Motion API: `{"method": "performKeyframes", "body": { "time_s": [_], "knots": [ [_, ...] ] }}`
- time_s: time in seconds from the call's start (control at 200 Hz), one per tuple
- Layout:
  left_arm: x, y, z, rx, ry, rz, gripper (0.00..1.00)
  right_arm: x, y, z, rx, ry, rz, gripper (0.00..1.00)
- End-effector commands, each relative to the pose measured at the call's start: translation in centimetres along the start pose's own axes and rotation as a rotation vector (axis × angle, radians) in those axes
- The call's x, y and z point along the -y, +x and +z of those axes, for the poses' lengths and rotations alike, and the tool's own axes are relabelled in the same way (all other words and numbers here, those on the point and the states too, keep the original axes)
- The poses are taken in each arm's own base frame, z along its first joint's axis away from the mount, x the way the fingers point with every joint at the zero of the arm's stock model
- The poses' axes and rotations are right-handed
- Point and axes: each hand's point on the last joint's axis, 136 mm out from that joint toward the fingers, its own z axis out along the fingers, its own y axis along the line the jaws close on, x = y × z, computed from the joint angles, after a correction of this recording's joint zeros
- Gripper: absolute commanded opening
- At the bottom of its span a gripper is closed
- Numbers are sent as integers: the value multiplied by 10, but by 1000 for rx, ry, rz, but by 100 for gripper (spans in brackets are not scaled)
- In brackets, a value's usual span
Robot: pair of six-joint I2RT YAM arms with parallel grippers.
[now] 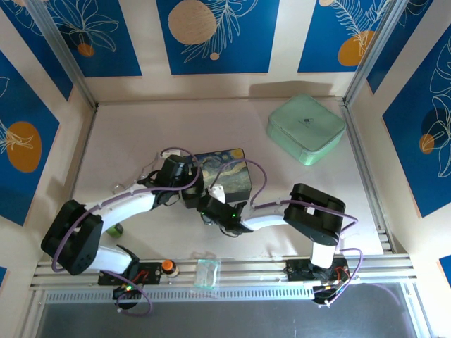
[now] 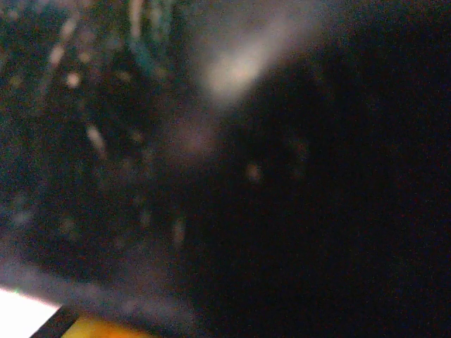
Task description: Unlock a padlock with a key
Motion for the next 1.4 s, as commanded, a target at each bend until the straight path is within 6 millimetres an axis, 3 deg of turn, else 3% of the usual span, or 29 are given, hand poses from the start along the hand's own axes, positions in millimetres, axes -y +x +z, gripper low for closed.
{"method": "performKeyframes", "body": {
  "time_s": [0.0,0.155,0.65,0.966,1.396],
  "knots": [
    [-30,27,10,-94,-122,65,99,32,56,11,-200,16,36,22],
    [-36,32,11,-96,-139,73,99,35,54,9,-193,-52,101,14],
    [-47,45,16,-114,-171,105,99,66,70,8,-237,-89,329,9],
    [-58,61,21,-138,-191,163,90,88,68,8,-218,-93,439,8],
    [-62,63,22,-134,-196,210,79,122,66,4,-228,1,527,8]
  ]
}}
